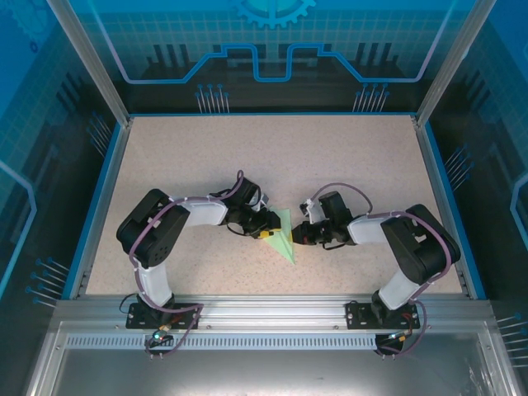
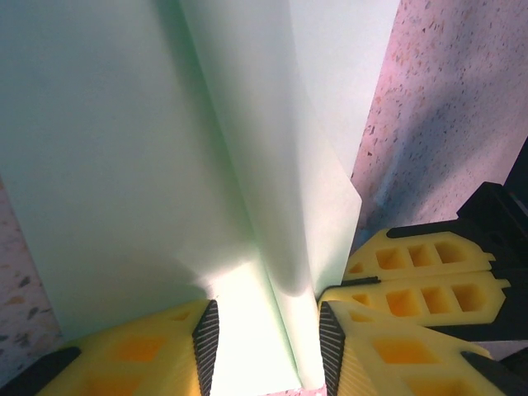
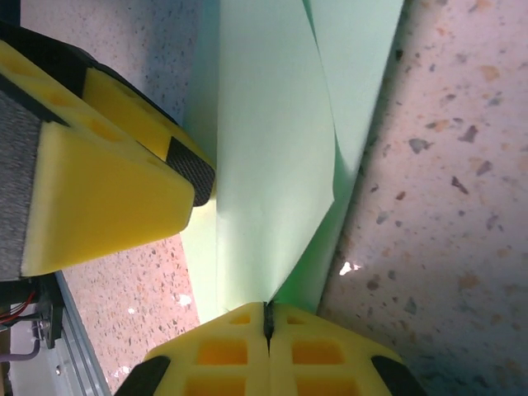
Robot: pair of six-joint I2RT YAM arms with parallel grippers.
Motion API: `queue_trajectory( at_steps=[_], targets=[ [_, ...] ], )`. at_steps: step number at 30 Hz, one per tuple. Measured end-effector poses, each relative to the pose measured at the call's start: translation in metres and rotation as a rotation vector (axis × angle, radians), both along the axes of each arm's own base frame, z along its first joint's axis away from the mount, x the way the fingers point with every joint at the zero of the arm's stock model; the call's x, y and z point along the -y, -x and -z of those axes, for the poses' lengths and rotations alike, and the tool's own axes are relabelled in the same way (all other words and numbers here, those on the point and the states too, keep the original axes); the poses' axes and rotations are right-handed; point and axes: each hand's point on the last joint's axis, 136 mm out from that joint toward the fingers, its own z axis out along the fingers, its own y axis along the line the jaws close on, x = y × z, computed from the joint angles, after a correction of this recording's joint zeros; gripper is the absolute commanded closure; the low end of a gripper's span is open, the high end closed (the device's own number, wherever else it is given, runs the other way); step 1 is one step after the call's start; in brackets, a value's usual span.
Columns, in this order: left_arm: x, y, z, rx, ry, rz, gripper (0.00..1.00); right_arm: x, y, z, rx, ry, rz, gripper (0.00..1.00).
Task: Fold a paper plane with a square sheet of paper (fold left side to right side)
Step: Fourth fold the wing at the center of the table.
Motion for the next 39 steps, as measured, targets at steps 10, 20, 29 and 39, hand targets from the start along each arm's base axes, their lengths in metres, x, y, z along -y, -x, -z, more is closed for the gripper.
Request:
queue_trajectory(
  at_steps=[10, 20, 29, 39],
  targets=[
    [0.0002, 0.0002, 0.0, 0.0, 0.0, 0.001, 0.59, 0.0014, 0.0005, 0.0018, 0.003, 0.011, -0.004, 1.0],
    [0.0004, 0.0002, -0.0003, 0.001, 0.0, 0.002, 0.59, 0.0012, 0.0003, -0.0001, 0.015, 0.01, -0.011, 1.0],
    [0.0005, 0.0003, -0.0003, 0.001, 0.0, 0.002, 0.59, 0.0012, 0.0003, -0.0002, 0.016, 0.01, -0.012, 1.0],
    [0.0005, 0.0003, -0.0003, 0.0, 0.0, 0.002, 0.58, -0.0008, -0.0034, -0.0039, 0.03, 0.008, -0.019, 1.0]
  ],
)
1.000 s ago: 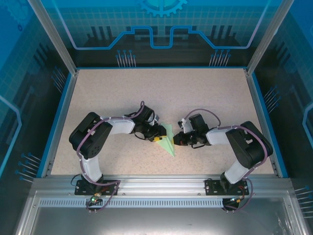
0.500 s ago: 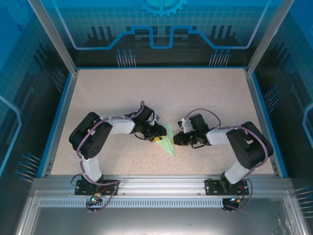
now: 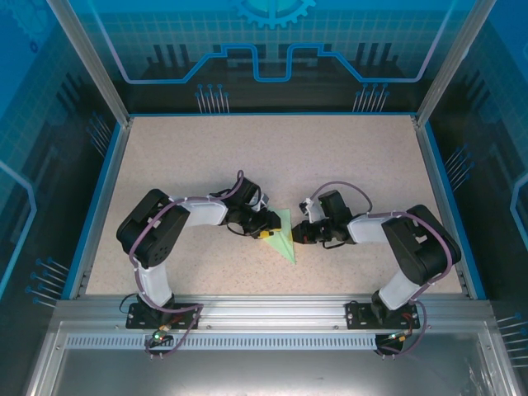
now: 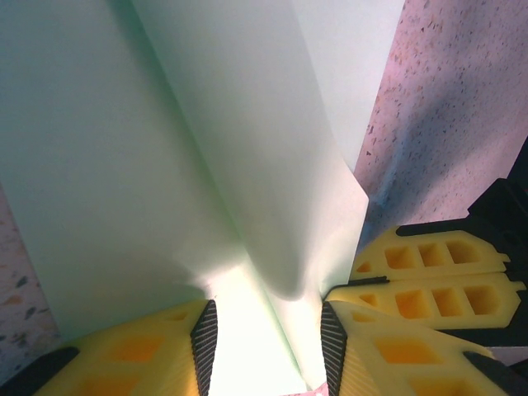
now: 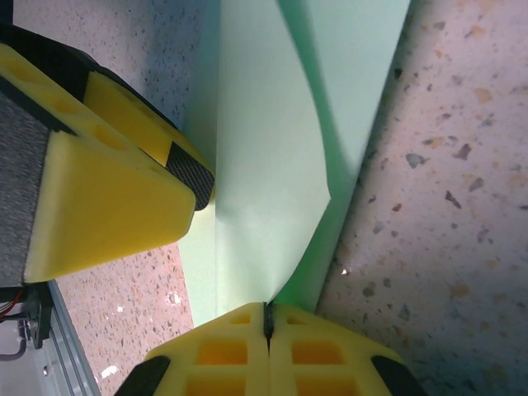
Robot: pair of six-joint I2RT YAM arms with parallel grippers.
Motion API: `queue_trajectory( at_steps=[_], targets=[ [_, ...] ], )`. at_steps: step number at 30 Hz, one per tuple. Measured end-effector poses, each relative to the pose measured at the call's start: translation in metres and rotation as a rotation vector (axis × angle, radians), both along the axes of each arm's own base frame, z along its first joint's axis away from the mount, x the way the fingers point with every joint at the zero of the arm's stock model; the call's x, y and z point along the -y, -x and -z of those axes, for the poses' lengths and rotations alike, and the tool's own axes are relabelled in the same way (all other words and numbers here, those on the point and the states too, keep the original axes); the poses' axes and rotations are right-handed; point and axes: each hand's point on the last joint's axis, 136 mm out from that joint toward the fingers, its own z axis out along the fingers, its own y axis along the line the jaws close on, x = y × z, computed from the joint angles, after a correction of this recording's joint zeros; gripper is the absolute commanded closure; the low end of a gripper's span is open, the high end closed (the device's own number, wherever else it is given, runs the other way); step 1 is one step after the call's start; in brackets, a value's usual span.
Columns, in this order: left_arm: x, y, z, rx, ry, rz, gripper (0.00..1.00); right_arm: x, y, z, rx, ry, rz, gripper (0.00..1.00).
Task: Fold a paper plane with a square sheet of paper (fold left side to right side)
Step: Fourth fold the wing at the center of the table.
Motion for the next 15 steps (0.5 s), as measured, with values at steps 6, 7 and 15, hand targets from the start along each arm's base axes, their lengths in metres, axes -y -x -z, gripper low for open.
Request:
queue_trajectory(
  at_steps=[6, 7, 15],
  targets=[
    [0.0, 0.0, -0.0001, 0.0, 0.0, 0.001, 0.58, -0.0008, -0.0006, -0.001, 0.001, 0.002, -0.005, 1.0],
    [0.0, 0.0, -0.0001, 0.002, -0.001, 0.003, 0.58, -0.0008, -0.0006, -0.0009, 0.003, 0.003, -0.006, 1.0],
    [-0.0003, 0.0005, 0.0, 0.011, -0.002, 0.013, 0.58, -0.0006, 0.0003, 0.0071, -0.026, 0.02, -0.006, 1.0]
  ],
)
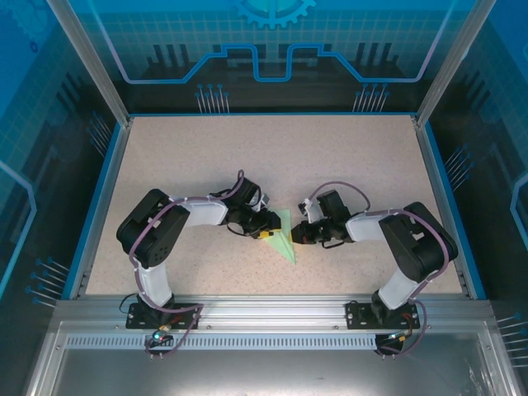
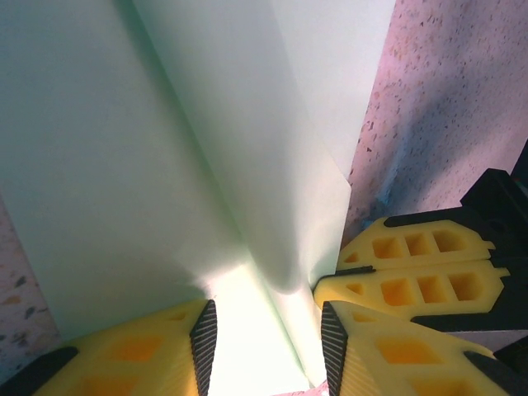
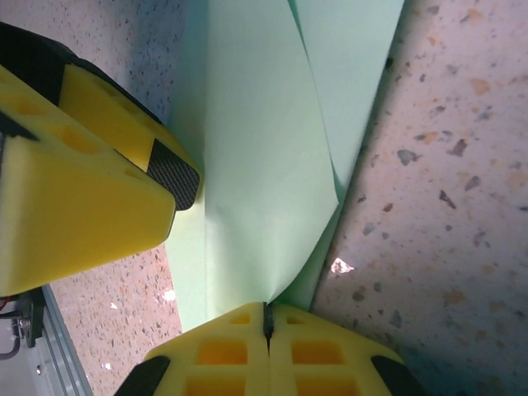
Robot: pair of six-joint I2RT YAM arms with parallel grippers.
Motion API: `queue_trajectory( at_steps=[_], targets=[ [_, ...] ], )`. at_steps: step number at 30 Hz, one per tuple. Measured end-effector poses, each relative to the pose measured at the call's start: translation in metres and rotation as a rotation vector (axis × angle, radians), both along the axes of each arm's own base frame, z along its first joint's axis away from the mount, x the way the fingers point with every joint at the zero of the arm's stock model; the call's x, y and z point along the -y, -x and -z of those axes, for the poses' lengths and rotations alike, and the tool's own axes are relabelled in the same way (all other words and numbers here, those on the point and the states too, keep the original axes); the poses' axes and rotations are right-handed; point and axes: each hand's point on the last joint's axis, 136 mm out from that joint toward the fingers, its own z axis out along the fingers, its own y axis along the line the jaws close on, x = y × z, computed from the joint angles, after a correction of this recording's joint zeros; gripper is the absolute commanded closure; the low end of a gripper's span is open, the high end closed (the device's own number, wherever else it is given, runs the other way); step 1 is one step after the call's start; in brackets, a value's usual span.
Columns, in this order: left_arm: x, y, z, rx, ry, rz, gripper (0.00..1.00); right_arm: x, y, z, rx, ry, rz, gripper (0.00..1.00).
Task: Fold a paper plane with a square sheet of paper (fold left side to right side)
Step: Fourth fold the wing at the center of the table.
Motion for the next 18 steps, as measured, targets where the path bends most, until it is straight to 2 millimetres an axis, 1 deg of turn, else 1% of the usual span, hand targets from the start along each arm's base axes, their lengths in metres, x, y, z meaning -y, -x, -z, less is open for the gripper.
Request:
queue_trajectory(
  at_steps=[4, 7, 8, 11, 14, 16, 18],
  targets=[
    [-0.002, 0.002, -0.002, -0.001, -0.009, 0.003, 0.55, 0.0, 0.0, 0.001, -0.021, 0.01, 0.0, 1.0],
    [-0.005, 0.004, -0.01, 0.015, -0.018, 0.008, 0.55, 0.0, 0.0, 0.002, -0.033, 0.016, 0.0, 1.0],
    [-0.005, 0.003, -0.015, 0.025, -0.016, 0.008, 0.56, 0.0, 0.0, 0.002, -0.037, 0.019, 0.0, 1.0],
    [-0.004, 0.001, -0.032, 0.059, 0.003, 0.01, 0.65, 0.0, 0.0, 0.002, -0.044, 0.023, 0.001, 1.0],
    [0.003, -0.005, -0.044, 0.082, 0.029, 0.017, 0.72, 0.0, 0.0, 0.002, -0.046, 0.027, 0.002, 1.0],
    [0.01, -0.01, -0.05, 0.089, 0.049, 0.025, 0.75, 0.0, 0.0, 0.002, -0.048, 0.029, 0.002, 1.0],
    [0.018, -0.013, -0.052, 0.087, 0.064, 0.039, 0.75, 0.0, 0.0, 0.003, -0.048, 0.03, 0.002, 1.0]
  ],
)
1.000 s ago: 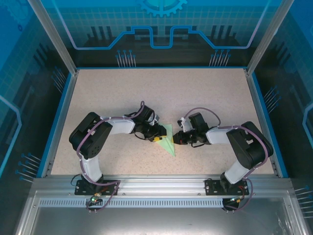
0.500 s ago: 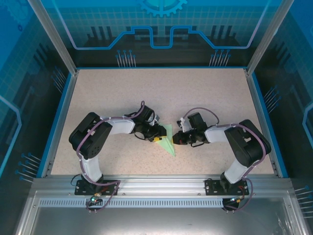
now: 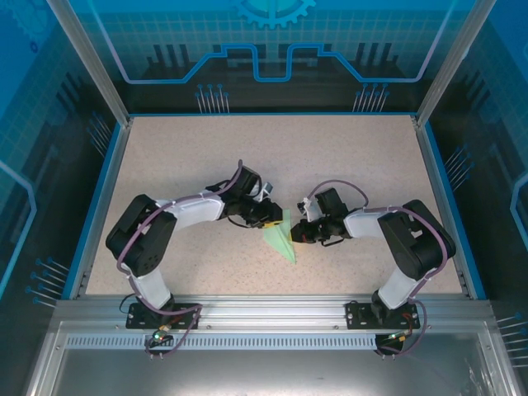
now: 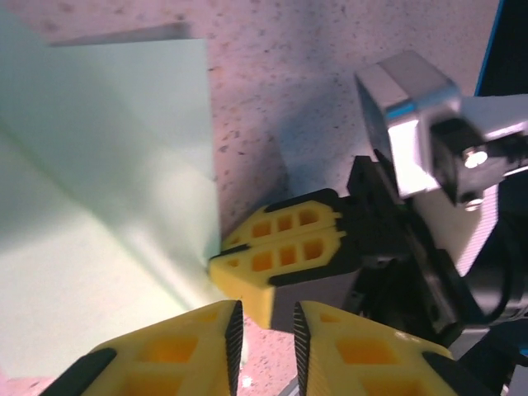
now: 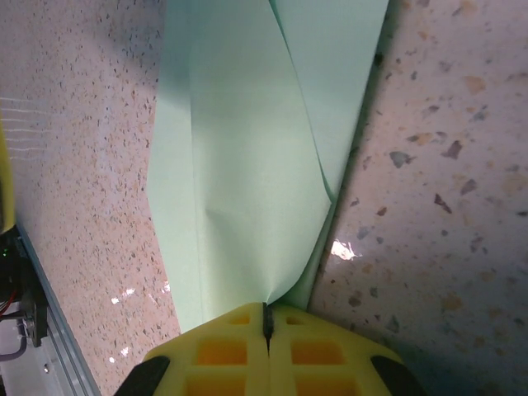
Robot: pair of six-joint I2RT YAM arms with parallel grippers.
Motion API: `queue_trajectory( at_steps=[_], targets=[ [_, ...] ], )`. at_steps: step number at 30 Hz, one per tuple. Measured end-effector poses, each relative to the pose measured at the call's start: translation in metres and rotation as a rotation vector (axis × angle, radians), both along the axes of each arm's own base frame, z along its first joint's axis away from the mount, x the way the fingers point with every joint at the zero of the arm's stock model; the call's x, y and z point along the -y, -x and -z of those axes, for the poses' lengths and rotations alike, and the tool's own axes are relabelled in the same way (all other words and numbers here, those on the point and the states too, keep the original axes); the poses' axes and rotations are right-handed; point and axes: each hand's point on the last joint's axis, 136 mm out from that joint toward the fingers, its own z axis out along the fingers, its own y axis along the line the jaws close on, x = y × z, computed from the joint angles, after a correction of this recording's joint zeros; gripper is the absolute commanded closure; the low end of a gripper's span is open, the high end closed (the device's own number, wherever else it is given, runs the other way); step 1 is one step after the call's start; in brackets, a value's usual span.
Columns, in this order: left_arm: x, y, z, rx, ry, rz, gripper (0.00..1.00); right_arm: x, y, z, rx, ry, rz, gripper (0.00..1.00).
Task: Fold a paper plane with a square sheet of paper (fold left side to right side)
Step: Fourth fold the wing at the center of the table.
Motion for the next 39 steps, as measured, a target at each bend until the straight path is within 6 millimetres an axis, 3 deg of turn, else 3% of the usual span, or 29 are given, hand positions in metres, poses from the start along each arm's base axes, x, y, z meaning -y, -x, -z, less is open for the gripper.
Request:
queue_trajectory(
  at_steps=[7, 17, 22, 29, 35, 39],
  targets=[
    [0.02, -0.006, 0.017, -0.035, -0.005, 0.036, 0.76, 0.0, 0.0, 0.0, -0.002, 0.01, 0.0, 1.0],
    [0.014, -0.004, 0.037, -0.074, -0.058, 0.022, 0.76, -0.001, 0.0, 0.0, -0.006, 0.021, -0.007, 1.0],
    [0.007, -0.002, 0.058, -0.108, -0.115, 0.006, 0.76, -0.001, 0.0, 0.0, -0.006, 0.028, -0.009, 1.0],
    [0.006, -0.002, 0.06, -0.11, -0.121, 0.004, 0.76, -0.001, -0.001, 0.0, -0.005, 0.032, -0.009, 1.0],
    [0.006, -0.002, 0.061, -0.109, -0.123, 0.003, 0.77, -0.001, -0.001, -0.004, 0.006, 0.033, -0.005, 0.8],
    [0.006, -0.002, 0.061, -0.107, -0.121, 0.003, 0.77, 0.005, 0.0, -0.024, 0.042, 0.024, 0.008, 0.68]
  ],
)
